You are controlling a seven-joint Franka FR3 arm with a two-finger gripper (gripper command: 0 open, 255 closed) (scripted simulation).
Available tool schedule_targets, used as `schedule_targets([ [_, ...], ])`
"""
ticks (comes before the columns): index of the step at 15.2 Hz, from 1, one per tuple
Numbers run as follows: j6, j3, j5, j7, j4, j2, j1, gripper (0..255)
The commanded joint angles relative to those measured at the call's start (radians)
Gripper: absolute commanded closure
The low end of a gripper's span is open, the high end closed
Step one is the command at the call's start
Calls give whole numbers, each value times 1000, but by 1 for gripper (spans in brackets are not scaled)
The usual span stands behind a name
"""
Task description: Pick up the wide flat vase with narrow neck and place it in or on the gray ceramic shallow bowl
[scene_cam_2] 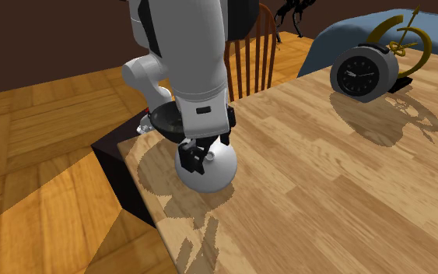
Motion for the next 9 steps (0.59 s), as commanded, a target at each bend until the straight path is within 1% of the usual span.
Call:
schedule_targets([
  [1, 1, 0, 0, 0, -1, 0, 0, 0],
  [3, 1, 0, 0, 0, -1, 0, 0, 0],
  [4, 1, 0, 0, 0, -1, 0, 0, 255],
  [9, 1, 0, 0, 0, -1, 0, 0, 255],
])
